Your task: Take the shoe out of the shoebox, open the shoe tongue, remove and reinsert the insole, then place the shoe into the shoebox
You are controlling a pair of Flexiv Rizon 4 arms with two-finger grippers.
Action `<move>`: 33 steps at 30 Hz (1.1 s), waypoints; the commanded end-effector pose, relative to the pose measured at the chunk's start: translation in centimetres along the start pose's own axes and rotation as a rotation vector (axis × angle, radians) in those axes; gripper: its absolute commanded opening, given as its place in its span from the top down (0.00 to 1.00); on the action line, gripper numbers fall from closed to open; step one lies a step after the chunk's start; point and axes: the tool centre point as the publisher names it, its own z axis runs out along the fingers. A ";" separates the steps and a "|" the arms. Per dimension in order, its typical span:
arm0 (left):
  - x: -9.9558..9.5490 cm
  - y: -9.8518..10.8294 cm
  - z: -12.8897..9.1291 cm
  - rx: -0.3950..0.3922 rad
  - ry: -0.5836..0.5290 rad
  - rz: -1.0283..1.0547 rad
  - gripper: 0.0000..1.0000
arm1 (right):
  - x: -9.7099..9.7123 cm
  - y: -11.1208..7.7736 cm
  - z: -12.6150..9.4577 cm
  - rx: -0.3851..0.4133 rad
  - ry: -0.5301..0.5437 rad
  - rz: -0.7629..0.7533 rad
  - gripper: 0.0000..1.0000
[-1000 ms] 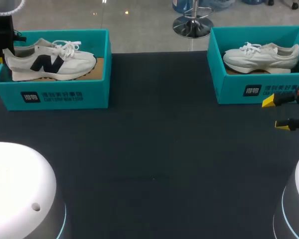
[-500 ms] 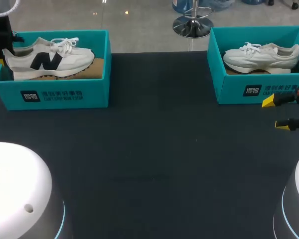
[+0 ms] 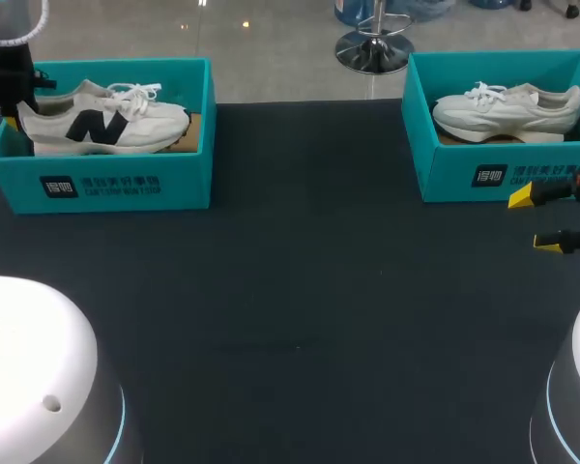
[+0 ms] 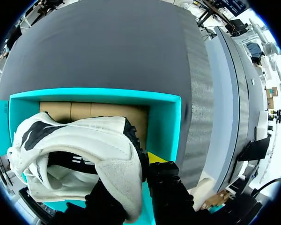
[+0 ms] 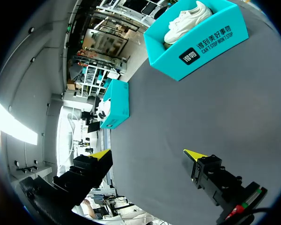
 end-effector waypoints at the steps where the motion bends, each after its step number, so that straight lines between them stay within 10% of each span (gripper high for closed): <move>1: 0.2 -0.1 1.2 -0.020 -0.015 0.011 1.00 | 0.1 -0.1 0.0 -0.001 -0.005 0.001 0.00; 22: -0.1 1.4 6.6 0.022 0.014 0.061 1.00 | 0.1 -0.1 0.0 -0.001 -0.005 0.001 0.00; 25: 0.0 1.5 7.0 0.047 0.004 0.052 0.38 | 0.1 -0.1 0.0 -0.001 -0.005 0.001 0.00; 27: 0.1 1.5 6.9 0.049 0.003 0.049 0.32 | 0.1 -0.1 0.0 -0.001 -0.005 0.001 0.00; 29: 0.2 1.4 6.5 0.056 -0.011 0.046 0.00 | 0.1 -0.1 0.0 -0.001 -0.005 0.001 0.00; 33: 0.1 0.9 4.9 0.040 -0.035 0.030 0.00 | 0.1 -0.1 0.0 -0.001 -0.005 0.001 0.00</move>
